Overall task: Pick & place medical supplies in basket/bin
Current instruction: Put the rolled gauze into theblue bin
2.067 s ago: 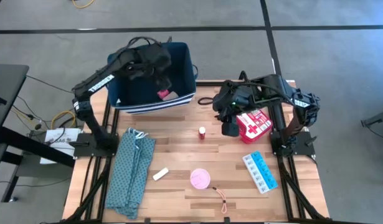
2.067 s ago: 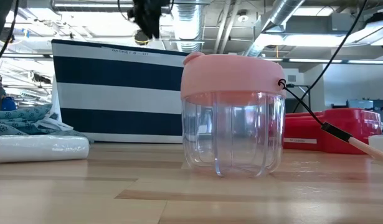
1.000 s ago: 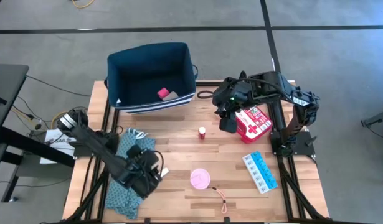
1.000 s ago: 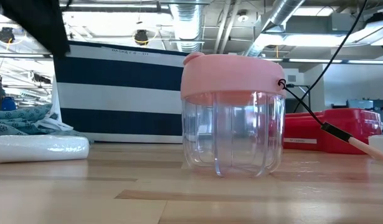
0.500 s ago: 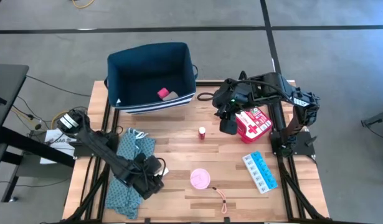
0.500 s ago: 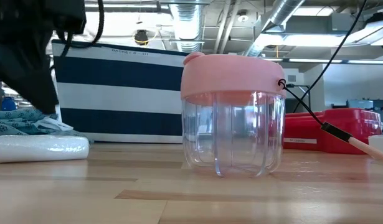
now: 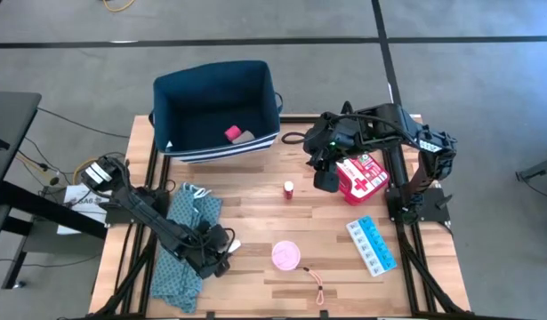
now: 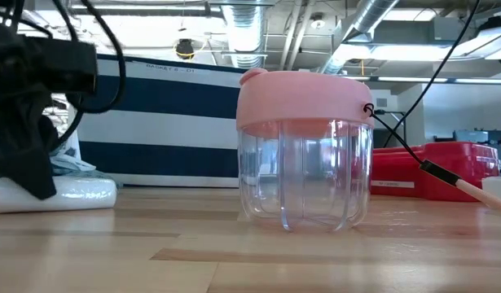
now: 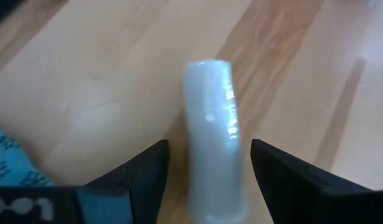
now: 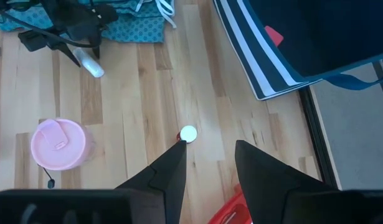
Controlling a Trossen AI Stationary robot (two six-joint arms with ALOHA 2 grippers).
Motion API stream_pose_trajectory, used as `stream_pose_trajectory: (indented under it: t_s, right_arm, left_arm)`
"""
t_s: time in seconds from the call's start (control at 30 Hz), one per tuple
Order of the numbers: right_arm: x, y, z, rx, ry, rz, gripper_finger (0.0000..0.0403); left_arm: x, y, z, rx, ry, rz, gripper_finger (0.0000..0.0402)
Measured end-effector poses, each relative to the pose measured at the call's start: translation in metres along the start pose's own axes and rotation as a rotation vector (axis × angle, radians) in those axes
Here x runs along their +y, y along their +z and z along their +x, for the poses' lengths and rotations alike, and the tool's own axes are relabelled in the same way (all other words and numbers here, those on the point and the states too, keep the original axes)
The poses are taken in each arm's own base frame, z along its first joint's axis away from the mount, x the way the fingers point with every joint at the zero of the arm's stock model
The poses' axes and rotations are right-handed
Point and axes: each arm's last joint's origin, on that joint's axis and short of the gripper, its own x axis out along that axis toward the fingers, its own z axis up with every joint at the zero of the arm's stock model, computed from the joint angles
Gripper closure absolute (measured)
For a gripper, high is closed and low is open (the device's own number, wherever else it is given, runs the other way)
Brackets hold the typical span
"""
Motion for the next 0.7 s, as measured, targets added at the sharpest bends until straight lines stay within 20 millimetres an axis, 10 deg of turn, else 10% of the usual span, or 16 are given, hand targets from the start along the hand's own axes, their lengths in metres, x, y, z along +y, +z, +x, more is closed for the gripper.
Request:
stream_pose_trajectory:
  t_s: [0.37,0.7]
  right_arm:
    - [-0.001,0.0,0.0,0.0,-0.002,-0.003,0.0273]
    - [-0.001,0.002,0.0,-0.016,-0.001,-0.002,0.0273]
  left_arm:
    - [0.001,0.01,0.002,-0.091,0.048,0.024,0.0362]
    - [-0.022,0.129,-0.072,-0.198,0.286,0.296,0.0374]
